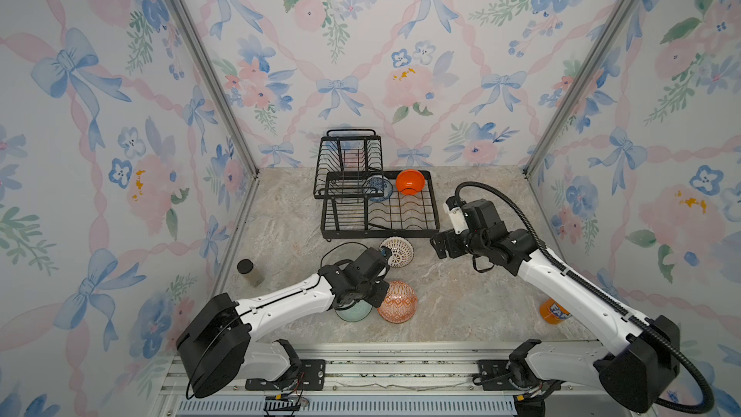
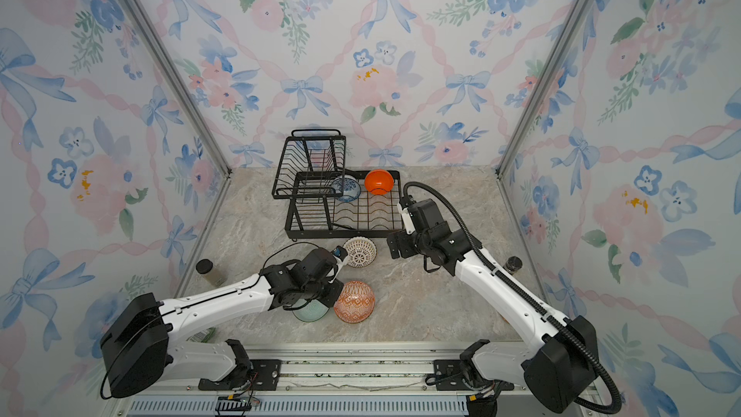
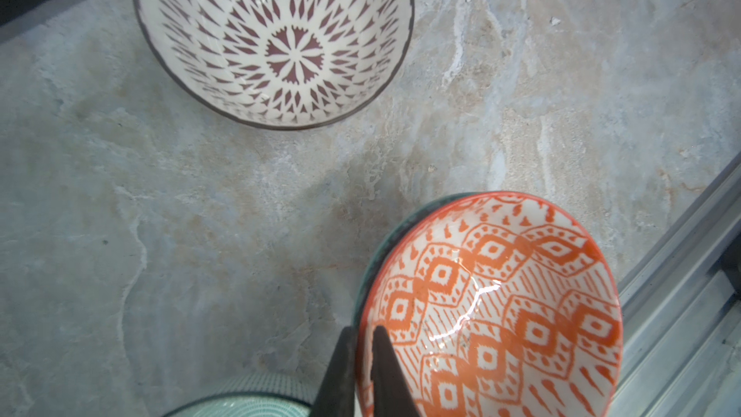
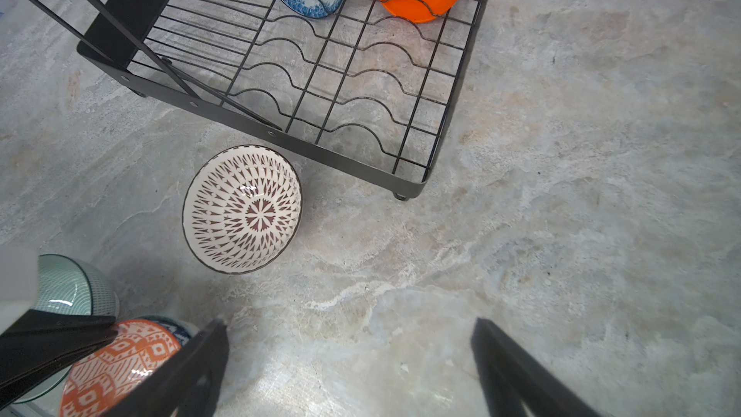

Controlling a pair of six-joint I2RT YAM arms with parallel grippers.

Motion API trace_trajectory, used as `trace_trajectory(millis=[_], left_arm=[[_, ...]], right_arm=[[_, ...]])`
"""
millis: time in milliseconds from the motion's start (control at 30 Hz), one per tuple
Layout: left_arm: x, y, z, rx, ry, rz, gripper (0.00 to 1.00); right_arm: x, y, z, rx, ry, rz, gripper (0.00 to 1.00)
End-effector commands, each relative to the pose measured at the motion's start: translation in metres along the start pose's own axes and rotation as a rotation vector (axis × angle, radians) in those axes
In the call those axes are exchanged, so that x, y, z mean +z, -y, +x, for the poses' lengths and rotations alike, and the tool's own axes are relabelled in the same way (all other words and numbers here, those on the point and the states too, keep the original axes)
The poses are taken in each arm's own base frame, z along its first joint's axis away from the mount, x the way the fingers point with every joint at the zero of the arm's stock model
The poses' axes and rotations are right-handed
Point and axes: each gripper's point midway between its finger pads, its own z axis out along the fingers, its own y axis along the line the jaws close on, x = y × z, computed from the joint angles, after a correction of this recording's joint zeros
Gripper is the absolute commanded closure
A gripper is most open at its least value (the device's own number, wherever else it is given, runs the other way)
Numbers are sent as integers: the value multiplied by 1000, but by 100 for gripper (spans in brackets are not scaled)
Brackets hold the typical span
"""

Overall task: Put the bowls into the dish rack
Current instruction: 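Move the left gripper down over the orange-patterned bowl's rim, then close the left gripper on the orange-patterned bowl rim and lift it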

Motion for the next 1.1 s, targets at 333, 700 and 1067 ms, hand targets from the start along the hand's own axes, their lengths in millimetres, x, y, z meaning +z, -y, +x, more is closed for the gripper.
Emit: trace_trajectory(millis=[333,700,1067], left_arm=[[2,1,7,1,-32,-1,83],[4,0,9,-2,-40,-8,88],[0,-1,4,-6,-26,-17,100]], right_arm=[[3,0,6,12,-12,-7,3],[-1,5,5,8,-3,7,3],[-7,12,4,14,9,22,3]])
